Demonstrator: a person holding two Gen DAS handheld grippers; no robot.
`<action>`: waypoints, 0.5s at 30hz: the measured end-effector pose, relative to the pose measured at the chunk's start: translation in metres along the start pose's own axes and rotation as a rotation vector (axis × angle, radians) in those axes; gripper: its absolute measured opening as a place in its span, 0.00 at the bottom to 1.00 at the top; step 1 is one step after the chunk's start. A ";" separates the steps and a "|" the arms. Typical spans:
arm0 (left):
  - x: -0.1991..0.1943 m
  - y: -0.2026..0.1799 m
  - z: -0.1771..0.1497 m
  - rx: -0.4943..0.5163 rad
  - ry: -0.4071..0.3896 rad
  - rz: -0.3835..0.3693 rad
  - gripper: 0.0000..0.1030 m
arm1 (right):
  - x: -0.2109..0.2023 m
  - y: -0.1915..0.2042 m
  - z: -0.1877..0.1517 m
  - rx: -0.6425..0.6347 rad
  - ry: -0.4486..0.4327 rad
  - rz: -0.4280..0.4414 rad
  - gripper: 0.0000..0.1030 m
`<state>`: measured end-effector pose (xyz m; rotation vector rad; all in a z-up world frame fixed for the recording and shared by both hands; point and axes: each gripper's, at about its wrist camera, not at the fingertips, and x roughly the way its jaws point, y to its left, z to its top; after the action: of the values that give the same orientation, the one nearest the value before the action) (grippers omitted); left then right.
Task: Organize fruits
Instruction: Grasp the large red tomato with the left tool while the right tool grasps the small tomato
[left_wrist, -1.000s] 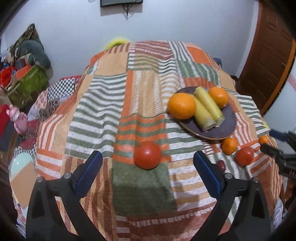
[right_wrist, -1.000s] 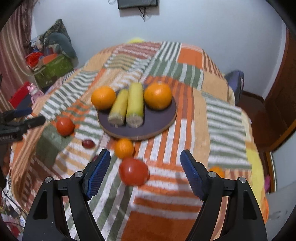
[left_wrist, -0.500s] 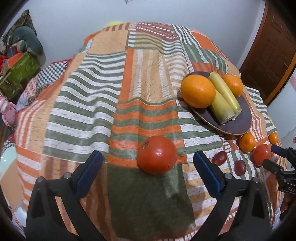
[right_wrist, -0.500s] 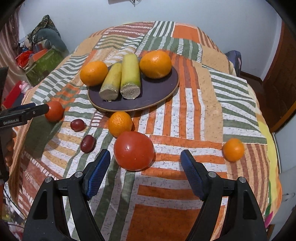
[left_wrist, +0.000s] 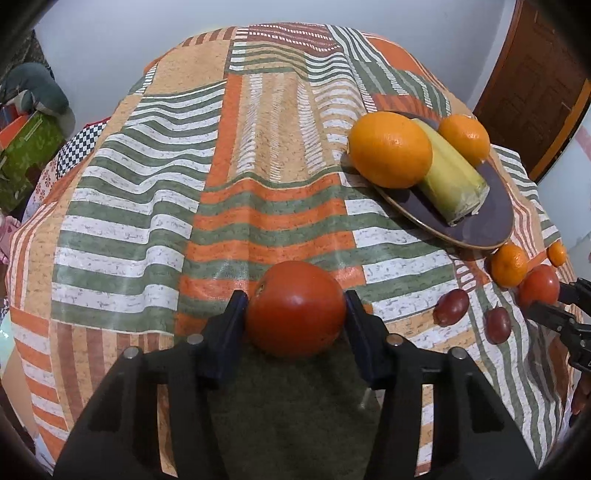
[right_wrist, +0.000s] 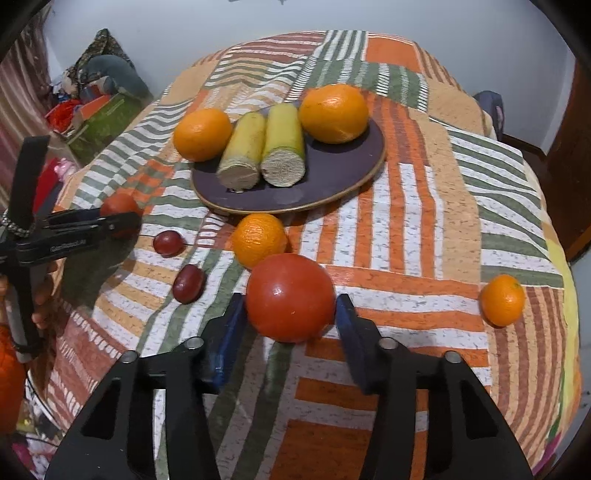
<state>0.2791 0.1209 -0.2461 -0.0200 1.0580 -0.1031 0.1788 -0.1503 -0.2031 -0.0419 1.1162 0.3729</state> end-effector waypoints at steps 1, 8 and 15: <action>0.000 0.000 0.000 -0.002 0.001 0.001 0.50 | 0.000 0.000 0.000 -0.001 -0.003 -0.001 0.43; -0.014 -0.005 -0.003 -0.001 0.001 0.009 0.50 | -0.008 -0.006 0.004 0.019 -0.031 0.009 0.43; -0.035 -0.021 0.004 0.013 -0.041 0.010 0.50 | -0.022 -0.015 0.014 0.013 -0.078 0.004 0.42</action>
<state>0.2643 0.1033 -0.2118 -0.0051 1.0159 -0.1003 0.1874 -0.1673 -0.1796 -0.0138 1.0413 0.3680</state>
